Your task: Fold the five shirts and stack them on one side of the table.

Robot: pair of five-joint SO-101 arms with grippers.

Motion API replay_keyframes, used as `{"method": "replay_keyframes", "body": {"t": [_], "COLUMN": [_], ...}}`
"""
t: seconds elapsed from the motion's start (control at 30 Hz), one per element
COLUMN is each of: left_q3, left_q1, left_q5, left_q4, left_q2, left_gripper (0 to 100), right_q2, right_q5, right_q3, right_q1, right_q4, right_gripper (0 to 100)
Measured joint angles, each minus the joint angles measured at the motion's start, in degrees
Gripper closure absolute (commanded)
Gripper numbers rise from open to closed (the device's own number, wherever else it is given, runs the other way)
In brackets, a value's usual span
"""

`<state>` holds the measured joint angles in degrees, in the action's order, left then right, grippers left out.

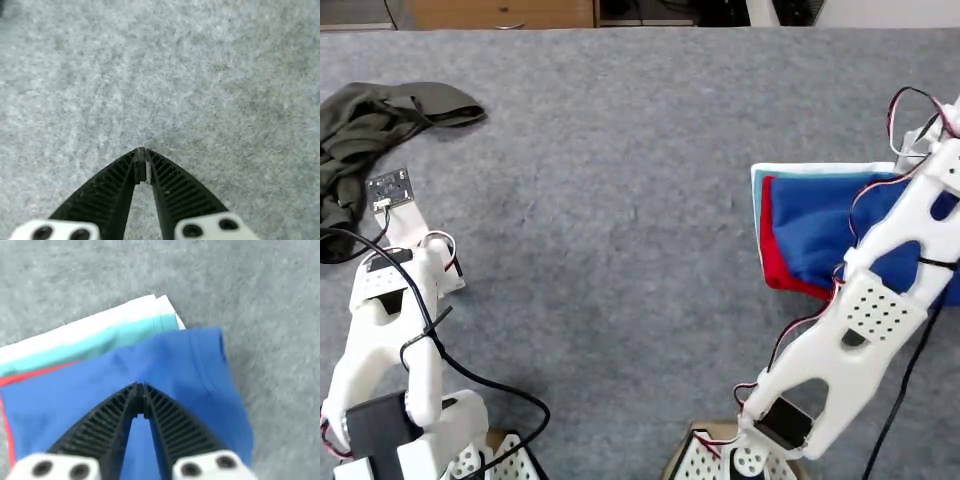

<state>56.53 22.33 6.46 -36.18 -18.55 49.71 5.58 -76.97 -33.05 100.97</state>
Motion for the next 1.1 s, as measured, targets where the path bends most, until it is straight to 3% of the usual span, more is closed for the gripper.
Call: {"method": "replay_keyframes", "body": {"t": [0.33,0.6,0.8,0.93,1.1], "left_q3": [0.0,0.0,0.0,0.0,0.0], "left_q1": [0.0,0.0,0.0,0.0,0.0], "left_q5": [0.0,0.0,0.0,0.0,0.0], "left_q4": [0.0,0.0,0.0,-0.9,-1.1], "left_q2": [0.0,0.0,0.0,0.0,0.0], "left_gripper": [98,98,98,98,98], "right_q2": [14.7,13.7,5.2,-2.9,-13.5], "right_q5": [-0.1,0.0,3.3,4.0,4.0], "right_q3": [0.0,-7.0,-15.0,-9.2,8.6], "right_q1": [-4.2,-4.0,-4.1,-6.4,-8.9], "right_q4": [-12.1,-4.5,0.4,0.4,0.5], "right_gripper": [99.3,99.1,99.3,99.3,99.3]}}
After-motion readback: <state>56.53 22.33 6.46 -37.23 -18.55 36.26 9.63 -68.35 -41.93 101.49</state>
